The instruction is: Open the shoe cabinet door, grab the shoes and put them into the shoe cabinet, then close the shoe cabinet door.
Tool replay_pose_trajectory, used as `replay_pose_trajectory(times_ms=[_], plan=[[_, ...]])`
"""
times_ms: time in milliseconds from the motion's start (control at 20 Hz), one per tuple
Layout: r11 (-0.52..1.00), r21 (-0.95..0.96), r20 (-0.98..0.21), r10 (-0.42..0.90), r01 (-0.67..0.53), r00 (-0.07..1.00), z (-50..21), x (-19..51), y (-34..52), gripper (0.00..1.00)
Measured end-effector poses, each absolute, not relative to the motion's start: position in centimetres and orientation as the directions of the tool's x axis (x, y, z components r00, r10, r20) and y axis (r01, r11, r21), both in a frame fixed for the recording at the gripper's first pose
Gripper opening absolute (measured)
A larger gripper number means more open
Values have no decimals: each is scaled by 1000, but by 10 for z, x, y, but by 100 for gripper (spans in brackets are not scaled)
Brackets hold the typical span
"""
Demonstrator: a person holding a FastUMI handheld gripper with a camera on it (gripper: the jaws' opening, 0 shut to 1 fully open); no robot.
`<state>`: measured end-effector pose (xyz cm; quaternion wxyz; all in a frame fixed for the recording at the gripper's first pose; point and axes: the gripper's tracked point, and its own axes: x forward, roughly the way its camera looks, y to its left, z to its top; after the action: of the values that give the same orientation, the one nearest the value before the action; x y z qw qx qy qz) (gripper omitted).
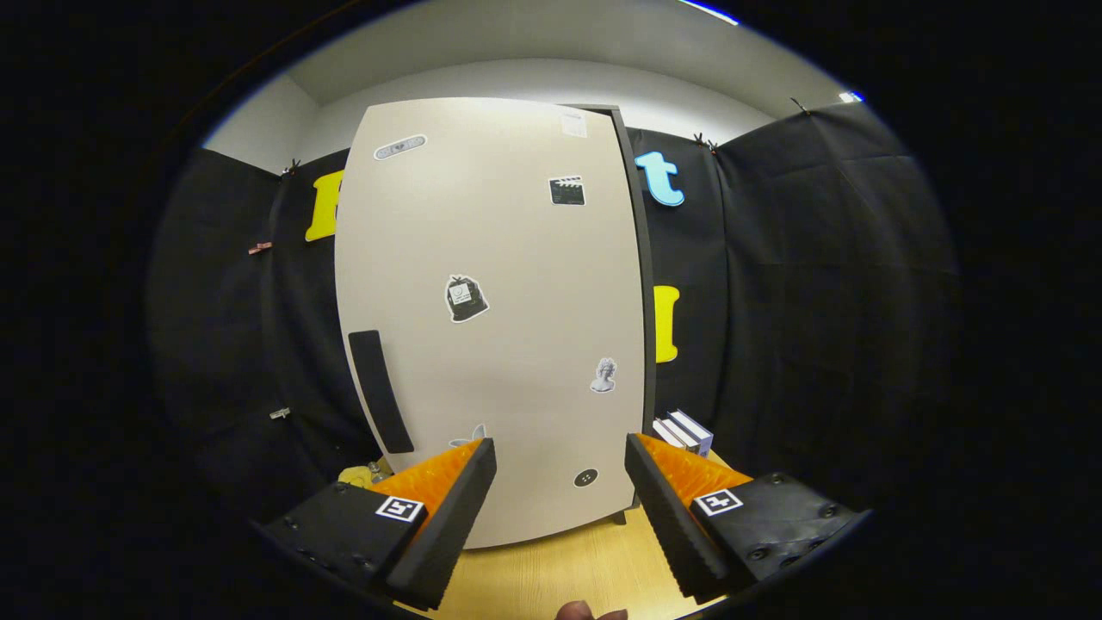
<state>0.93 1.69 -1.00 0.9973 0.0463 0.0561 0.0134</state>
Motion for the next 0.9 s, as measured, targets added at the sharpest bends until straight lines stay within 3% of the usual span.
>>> replay_pose_trajectory(times_ms=[900], plan=[[996, 77, -113, 46, -37, 993, -11, 11, 26, 98]])
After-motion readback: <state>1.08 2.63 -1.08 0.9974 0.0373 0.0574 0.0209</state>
